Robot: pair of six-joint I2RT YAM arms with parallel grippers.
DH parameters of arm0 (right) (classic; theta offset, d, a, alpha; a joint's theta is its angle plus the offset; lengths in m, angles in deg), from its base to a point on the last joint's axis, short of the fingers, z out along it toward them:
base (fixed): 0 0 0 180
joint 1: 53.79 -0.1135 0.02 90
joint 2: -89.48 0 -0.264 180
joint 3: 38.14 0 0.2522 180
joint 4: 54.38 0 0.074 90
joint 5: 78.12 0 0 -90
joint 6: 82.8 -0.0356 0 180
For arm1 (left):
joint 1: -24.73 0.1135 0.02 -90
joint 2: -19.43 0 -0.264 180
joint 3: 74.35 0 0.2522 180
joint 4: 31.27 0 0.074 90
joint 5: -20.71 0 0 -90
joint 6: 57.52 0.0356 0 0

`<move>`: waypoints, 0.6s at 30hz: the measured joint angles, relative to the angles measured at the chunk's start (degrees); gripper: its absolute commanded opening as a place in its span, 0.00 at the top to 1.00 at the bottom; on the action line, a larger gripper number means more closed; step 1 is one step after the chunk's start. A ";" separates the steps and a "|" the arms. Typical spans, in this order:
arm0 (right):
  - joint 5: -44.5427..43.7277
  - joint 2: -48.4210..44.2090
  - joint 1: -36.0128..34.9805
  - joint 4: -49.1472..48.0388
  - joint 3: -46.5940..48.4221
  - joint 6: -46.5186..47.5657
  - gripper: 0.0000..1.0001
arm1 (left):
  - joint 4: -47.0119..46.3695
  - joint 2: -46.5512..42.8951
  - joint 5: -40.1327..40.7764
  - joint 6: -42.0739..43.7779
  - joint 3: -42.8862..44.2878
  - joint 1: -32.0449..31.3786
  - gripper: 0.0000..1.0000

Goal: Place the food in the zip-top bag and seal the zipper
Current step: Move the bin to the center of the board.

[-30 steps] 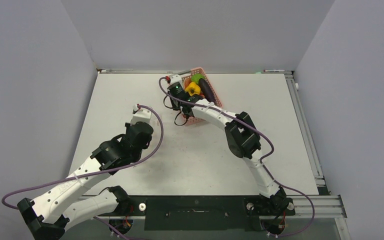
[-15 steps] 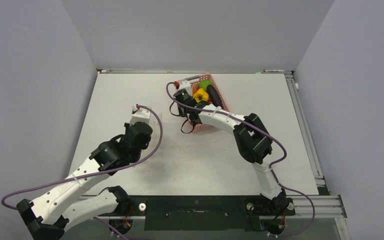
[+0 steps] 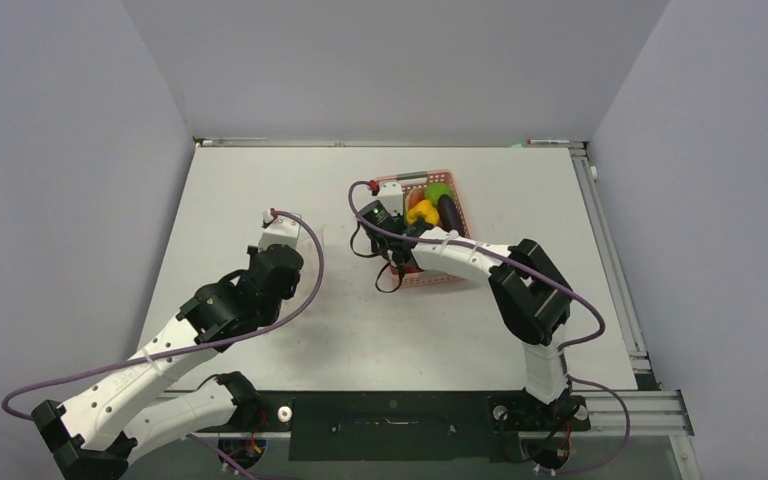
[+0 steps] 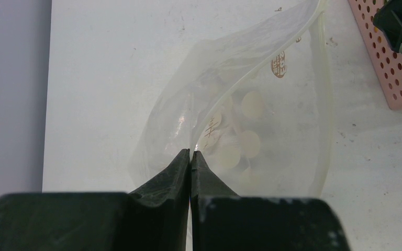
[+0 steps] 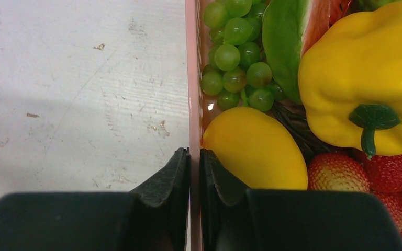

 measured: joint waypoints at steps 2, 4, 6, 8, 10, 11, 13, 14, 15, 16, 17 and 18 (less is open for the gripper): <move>-0.52 -1.42 -0.37 -0.09 -2.03 -1.33 0.95 | 0.00 0.00 0.00 0.00 0.00 0.00 1.00; -1.03 -3.04 -0.76 -0.31 -4.15 -2.75 0.95 | 0.00 0.00 0.00 0.00 0.00 0.00 1.00; -1.55 -4.52 -1.27 -0.44 -6.19 -4.22 0.95 | 0.00 0.00 0.00 -0.02 0.00 0.00 1.00; -1.95 -5.51 -1.70 -0.44 -7.41 -5.62 0.95 | 0.00 0.00 0.00 -0.02 0.00 0.00 1.00; -2.38 -6.14 -2.12 -0.46 -8.39 -6.82 0.95 | 0.02 0.00 0.00 -0.02 0.00 0.00 1.00; -2.75 -6.47 -2.40 -0.59 -8.96 -7.43 0.95 | 0.00 0.00 0.00 -0.02 0.00 0.00 1.00; -3.28 -7.02 -2.95 -0.68 -9.73 -8.22 0.95 | 0.02 0.00 0.00 -0.02 0.00 0.00 1.00; -3.48 -7.23 -3.19 -0.72 -10.05 -8.52 0.95 | 0.00 0.00 0.00 -0.04 0.00 0.00 1.00; -3.72 -7.50 -3.45 -0.81 -10.34 -8.81 0.95 | 0.02 0.00 0.00 -0.04 0.00 0.00 1.00; -3.78 -7.76 -3.72 -0.83 -10.73 -9.11 0.95 | 0.02 0.00 0.00 -0.04 0.00 0.00 1.00; -3.82 -8.02 -3.91 -0.81 -11.06 -9.35 0.95 | 0.02 0.00 0.00 -0.07 0.00 0.00 1.00; -3.87 -8.33 -4.15 -0.83 -11.41 -9.49 0.95 | 0.00 0.00 0.00 -0.07 0.00 0.00 1.00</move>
